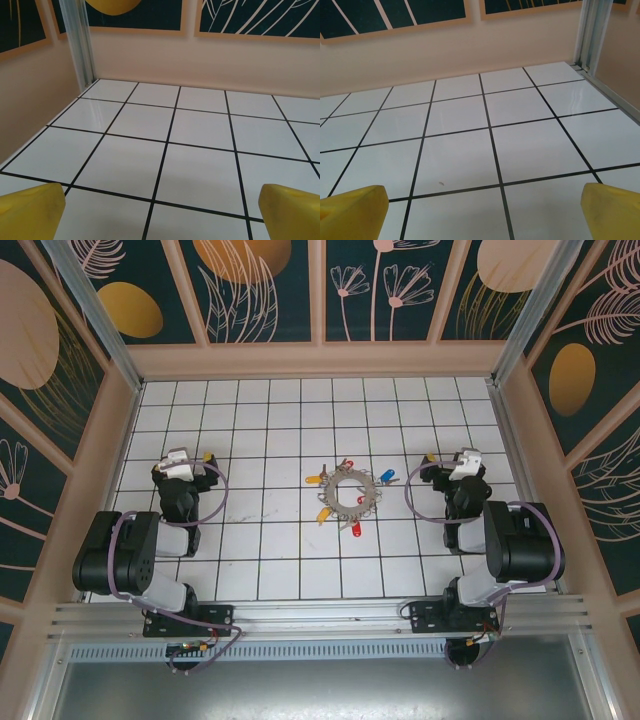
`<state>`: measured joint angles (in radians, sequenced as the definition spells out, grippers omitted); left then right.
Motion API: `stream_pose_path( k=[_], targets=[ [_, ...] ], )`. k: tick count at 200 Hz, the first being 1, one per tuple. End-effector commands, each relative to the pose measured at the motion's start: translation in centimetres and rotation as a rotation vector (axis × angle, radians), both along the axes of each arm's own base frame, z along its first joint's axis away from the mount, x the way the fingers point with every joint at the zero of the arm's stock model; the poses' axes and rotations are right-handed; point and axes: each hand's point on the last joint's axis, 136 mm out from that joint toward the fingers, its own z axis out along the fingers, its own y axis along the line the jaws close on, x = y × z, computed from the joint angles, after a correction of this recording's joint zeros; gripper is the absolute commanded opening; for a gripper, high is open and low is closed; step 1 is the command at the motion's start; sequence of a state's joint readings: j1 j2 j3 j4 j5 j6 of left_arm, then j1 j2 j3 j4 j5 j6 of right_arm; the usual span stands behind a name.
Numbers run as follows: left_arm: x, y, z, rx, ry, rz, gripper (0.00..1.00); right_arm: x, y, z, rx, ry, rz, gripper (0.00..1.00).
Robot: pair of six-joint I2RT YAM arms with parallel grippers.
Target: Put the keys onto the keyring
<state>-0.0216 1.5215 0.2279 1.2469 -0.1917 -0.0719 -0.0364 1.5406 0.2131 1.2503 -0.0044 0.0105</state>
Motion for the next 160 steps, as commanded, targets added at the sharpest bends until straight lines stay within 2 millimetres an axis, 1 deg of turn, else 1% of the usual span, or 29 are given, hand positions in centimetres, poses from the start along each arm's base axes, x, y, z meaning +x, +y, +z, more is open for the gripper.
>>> stream_pose_path(
  k=[1, 30, 160],
  targets=[
    [0.19, 0.13, 0.97, -0.012, -0.041, 0.001, 0.99, 0.45, -0.18, 0.72, 0.014, -0.021, -0.014, 0.99],
    [0.08, 0.11, 1.03, -0.011, -0.045, 0.001, 0.99, 0.48, 0.23, 0.63, 0.005, -0.016, -0.002, 0.99],
    [0.1, 0.09, 1.06, -0.011, -0.045, -0.001, 0.99, 0.52, 0.14, 0.66, 0.005, -0.017, -0.005, 0.99]
  ],
)
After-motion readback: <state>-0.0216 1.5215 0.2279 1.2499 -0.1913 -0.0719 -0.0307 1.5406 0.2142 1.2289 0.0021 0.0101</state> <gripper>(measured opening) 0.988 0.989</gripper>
